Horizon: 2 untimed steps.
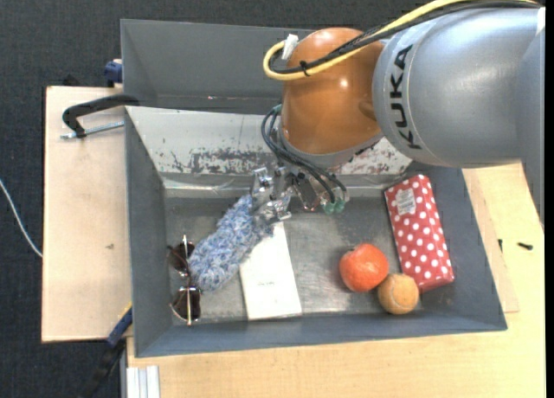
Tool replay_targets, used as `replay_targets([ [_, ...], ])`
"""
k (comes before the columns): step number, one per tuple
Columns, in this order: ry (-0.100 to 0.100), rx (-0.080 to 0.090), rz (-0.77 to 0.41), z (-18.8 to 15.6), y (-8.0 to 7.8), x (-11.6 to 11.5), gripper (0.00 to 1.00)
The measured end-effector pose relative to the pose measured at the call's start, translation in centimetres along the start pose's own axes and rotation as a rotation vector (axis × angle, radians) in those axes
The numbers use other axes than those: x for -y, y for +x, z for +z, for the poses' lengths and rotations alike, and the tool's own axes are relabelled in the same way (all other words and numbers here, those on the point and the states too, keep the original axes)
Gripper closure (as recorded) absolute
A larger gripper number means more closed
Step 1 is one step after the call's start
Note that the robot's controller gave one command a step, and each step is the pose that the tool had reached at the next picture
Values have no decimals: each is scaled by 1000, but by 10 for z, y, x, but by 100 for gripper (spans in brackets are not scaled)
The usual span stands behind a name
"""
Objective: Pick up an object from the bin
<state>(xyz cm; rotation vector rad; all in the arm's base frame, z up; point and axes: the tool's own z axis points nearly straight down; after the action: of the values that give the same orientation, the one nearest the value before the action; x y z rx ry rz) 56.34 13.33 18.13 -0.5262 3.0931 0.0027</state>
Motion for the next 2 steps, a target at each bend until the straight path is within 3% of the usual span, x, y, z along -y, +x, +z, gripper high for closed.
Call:
replay_targets([
  [2, 0, 0, 1, -14, -4, 0, 100],
])
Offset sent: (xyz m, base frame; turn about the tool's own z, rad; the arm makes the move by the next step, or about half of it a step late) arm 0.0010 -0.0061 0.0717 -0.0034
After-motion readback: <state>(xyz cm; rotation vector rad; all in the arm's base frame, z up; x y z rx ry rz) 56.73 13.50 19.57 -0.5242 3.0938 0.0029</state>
